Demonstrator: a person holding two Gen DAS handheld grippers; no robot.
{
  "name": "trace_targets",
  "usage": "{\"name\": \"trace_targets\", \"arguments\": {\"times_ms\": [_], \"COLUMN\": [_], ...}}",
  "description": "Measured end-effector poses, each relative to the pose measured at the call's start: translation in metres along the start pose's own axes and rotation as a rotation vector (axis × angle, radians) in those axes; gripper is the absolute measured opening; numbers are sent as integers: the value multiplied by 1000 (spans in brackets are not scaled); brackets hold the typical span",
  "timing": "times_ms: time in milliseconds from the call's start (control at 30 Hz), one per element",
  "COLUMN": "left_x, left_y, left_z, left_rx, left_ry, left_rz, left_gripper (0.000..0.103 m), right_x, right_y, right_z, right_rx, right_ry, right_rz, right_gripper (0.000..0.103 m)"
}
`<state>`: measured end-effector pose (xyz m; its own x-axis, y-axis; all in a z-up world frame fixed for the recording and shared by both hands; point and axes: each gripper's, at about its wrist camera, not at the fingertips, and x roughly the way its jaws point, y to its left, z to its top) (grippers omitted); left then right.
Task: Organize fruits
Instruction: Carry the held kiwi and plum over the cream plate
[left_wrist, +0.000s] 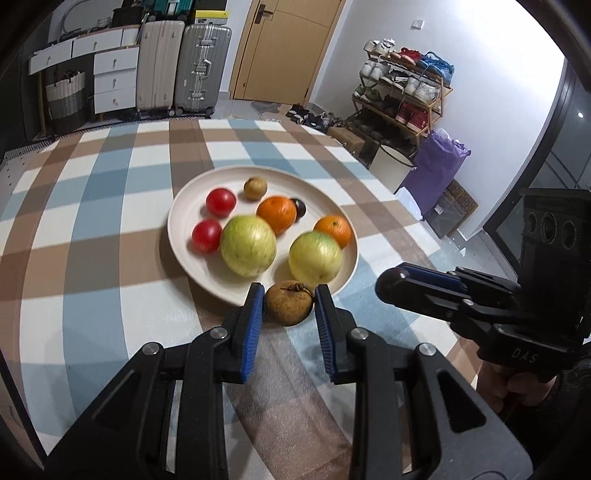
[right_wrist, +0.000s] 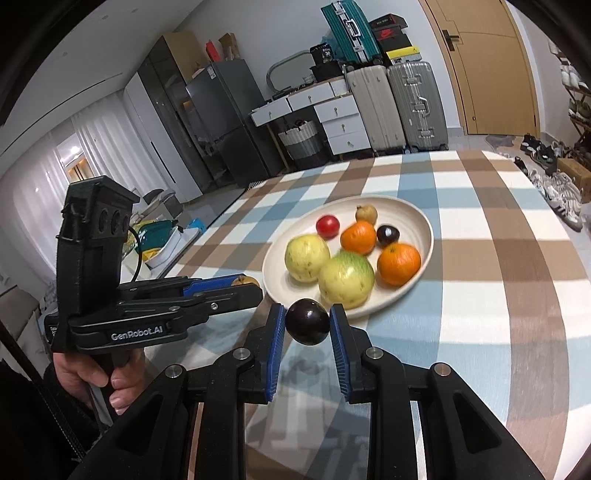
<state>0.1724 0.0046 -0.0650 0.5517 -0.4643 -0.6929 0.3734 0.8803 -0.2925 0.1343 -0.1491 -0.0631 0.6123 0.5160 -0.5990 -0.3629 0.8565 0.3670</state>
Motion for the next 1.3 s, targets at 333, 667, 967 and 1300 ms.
{"name": "trace_targets", "arguments": {"times_ms": [333, 667, 967, 1300], "left_x": [10, 35, 65, 83], "left_y": [-4, -1, 3, 2], "left_z": [35, 65, 73, 76], "left_rx": [11, 8, 8, 15], "left_ry": [8, 31, 71, 93], "left_rz": [-9, -16, -37, -46], "left_gripper": [25, 25, 25, 25], "right_x": [8, 24, 42, 56], "right_y": [-8, -26, -42, -52], "right_z": [35, 61, 71, 71], "right_rx": [5, 34, 60, 77], "right_ry": [-36, -36, -17, 12], "right_rz": [1, -13, -25, -41], "right_gripper": [25, 25, 25, 25]}}
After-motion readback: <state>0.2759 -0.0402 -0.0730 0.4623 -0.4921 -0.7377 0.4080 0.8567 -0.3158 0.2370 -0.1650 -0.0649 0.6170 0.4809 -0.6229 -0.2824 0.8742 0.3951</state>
